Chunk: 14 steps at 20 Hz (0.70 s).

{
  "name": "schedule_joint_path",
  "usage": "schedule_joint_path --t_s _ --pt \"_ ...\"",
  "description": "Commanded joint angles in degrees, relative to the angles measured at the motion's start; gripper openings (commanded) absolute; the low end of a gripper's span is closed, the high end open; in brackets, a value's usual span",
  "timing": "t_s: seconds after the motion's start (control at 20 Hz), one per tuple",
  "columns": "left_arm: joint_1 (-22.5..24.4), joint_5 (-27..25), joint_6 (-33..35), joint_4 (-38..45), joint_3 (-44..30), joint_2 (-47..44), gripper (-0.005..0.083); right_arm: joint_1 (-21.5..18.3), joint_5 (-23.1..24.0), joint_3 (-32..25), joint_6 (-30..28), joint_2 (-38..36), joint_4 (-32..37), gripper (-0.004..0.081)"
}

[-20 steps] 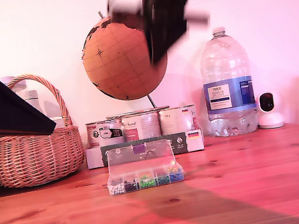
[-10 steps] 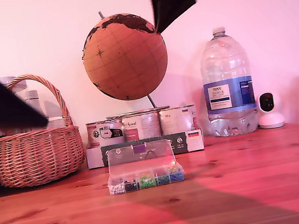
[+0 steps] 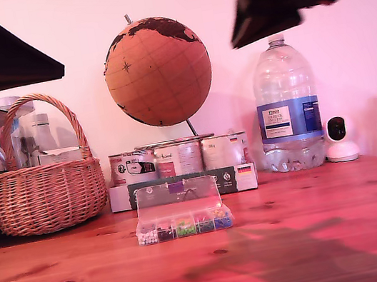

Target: Sort the loose pins on the table into their correct compartments

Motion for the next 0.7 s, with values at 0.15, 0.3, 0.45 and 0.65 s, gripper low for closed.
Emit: schedule_joint_path --t_s 0.15,0.3,0.45,0.65 --pt "0.11 1.9 -2.25 -1.07 0.24 -2.38 -0.0021 3.32 -0.02 -13.14 0.46 -10.14 2.89 -0.0013" --pt "0.11 2.73 -2.23 -4.28 0.24 -2.38 -0.0021 6.8 1.25 -17.55 0.5 -16.17 1.62 -0.0013" --pt "0.11 2.56 -2.21 -8.0 0.24 -2.38 -0.0021 9.2 1.97 -17.9 0.22 -21.11 -4.15 -0.0012" --pt "0.11 2.56 -2.19 -13.6 0.24 -2.36 -0.0021 9.2 1.97 -17.9 0.22 -22.67 -7.28 -0.0013"
